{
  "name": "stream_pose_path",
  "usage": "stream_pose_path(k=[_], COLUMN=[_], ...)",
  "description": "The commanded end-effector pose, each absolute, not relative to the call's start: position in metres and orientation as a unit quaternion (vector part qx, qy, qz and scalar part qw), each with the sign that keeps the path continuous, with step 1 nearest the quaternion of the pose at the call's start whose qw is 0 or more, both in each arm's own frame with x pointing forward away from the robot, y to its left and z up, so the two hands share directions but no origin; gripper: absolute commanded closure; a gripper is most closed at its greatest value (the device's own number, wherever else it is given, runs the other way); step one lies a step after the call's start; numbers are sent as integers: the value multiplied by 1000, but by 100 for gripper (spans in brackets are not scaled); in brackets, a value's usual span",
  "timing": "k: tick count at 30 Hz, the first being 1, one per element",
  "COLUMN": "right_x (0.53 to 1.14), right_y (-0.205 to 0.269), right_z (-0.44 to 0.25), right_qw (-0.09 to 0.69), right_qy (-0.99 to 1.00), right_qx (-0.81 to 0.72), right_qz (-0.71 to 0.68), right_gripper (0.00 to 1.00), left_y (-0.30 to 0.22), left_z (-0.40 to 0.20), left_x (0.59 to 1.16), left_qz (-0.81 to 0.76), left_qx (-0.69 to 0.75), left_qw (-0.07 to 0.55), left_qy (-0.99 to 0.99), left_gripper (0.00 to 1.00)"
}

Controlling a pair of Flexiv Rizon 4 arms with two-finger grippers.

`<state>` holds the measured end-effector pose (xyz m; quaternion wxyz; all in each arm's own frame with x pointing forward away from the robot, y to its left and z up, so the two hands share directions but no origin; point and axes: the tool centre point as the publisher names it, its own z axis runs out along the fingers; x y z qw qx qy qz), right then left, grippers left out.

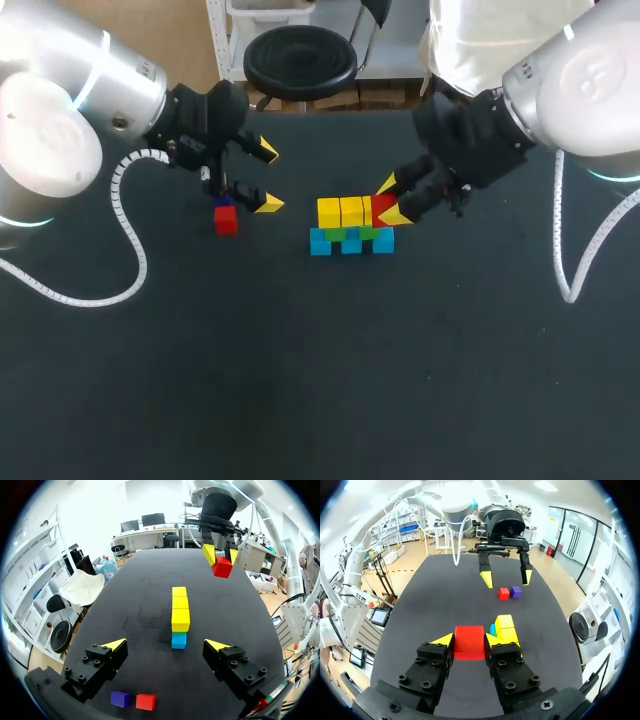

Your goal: Place the blue cubes, place green cubes on the blue cubes, place the yellow cubes on the green cubes, then place the red cubes on the yellow cubes, and place purple cube on the red cubes.

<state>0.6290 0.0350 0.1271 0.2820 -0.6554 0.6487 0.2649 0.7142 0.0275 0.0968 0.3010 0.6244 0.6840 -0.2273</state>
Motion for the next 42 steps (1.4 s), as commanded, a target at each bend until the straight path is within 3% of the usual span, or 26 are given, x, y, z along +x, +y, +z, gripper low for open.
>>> stream_pose_path(k=[1, 42], right_x=[642, 663], right_y=[39, 43], right_z=[123, 104], right_qw=[279, 264], right_qy=[642, 668], right_qx=[-658, -642], right_qz=[279, 269], right_gripper=[100, 100], left_y=[28, 28], left_z=[96, 96], left_x=[715, 715], left_qz=[-229, -229], left_qx=[625, 625], left_qw=[302, 302], left_qy=[682, 682], left_gripper=[0, 0])
